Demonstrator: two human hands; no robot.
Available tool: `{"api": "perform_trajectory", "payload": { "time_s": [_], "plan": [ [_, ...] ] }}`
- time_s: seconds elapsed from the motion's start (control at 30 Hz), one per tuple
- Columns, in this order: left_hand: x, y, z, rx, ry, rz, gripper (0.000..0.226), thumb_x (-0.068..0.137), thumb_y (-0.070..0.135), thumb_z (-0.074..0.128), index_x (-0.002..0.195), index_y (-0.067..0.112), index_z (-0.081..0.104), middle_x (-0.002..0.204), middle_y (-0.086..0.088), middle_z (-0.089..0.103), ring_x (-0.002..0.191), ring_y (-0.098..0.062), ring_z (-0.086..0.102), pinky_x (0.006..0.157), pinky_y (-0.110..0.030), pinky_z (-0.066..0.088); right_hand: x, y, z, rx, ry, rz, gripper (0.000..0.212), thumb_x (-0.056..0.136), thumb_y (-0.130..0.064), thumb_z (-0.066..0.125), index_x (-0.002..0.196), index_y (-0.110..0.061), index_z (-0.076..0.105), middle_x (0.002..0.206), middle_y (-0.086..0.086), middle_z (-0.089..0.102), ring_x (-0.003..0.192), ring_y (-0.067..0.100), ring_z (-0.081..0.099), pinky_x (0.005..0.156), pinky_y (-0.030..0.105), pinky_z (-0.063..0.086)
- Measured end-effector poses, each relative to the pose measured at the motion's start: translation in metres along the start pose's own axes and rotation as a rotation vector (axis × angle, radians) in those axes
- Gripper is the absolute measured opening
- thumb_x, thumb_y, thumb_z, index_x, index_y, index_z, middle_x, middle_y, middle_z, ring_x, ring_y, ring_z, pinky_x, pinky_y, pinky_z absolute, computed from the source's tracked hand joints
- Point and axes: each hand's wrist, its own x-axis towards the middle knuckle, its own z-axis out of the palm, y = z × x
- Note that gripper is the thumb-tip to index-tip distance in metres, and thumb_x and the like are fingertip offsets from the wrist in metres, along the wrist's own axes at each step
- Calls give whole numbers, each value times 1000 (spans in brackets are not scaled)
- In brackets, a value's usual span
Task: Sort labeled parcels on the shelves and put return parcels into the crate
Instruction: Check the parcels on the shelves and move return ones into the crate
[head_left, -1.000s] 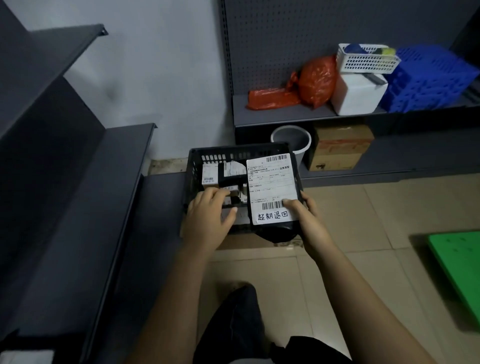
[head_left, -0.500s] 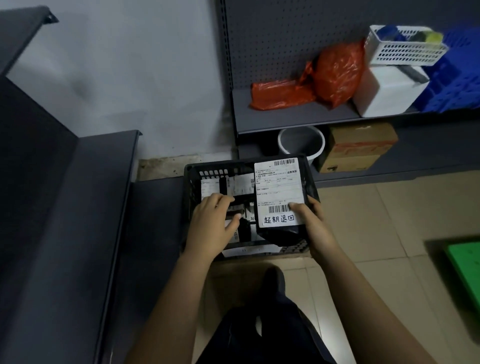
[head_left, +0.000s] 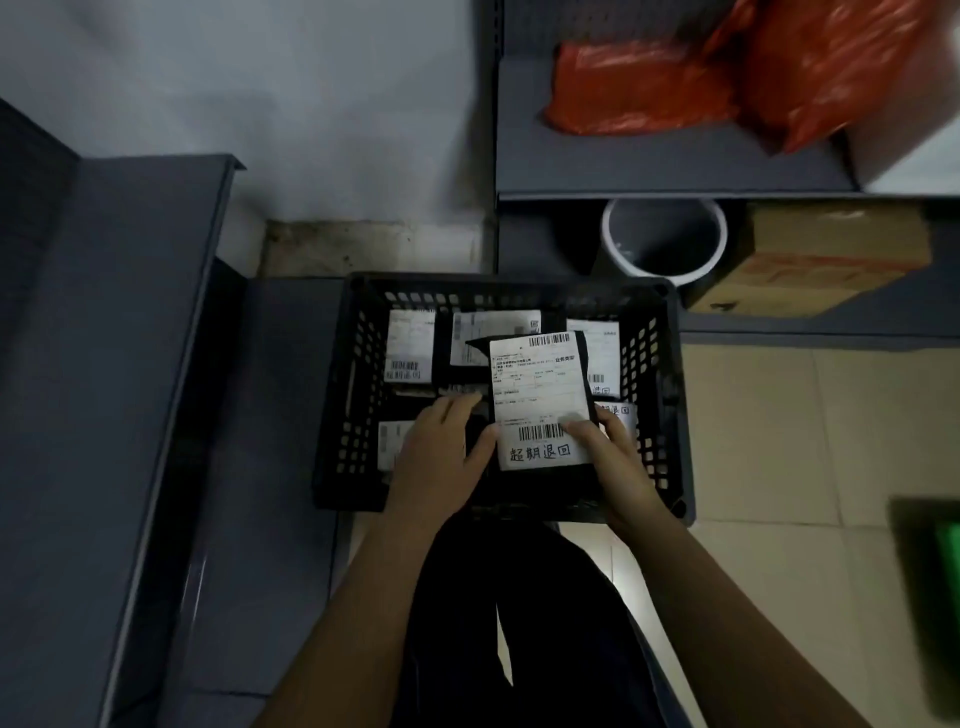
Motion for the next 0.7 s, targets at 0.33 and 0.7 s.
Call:
{"api": "perform_trajectory", "payload": {
  "time_s": [0.33, 0.7],
  "plan": [
    [31, -47, 88, -421, -119, -278, 52, 98, 26, 54, 145, 32, 33, 126, 18, 45, 115, 2, 43, 94, -12, 35, 81, 59, 4, -73, -5, 151, 41, 89, -24, 65, 128, -24, 53, 114, 6, 69, 102, 24, 69, 85, 43, 58],
    [60, -91, 132, -277, -325, -261, 85, 94, 13, 59, 154, 34, 1, 151, 6, 35, 131, -11, 38, 101, -22, 33, 118, 72, 3, -793, 46, 24, 50, 91, -28, 63, 135, -14, 44, 122, 4, 62, 96, 19, 58, 75, 26, 42]
  ]
}}
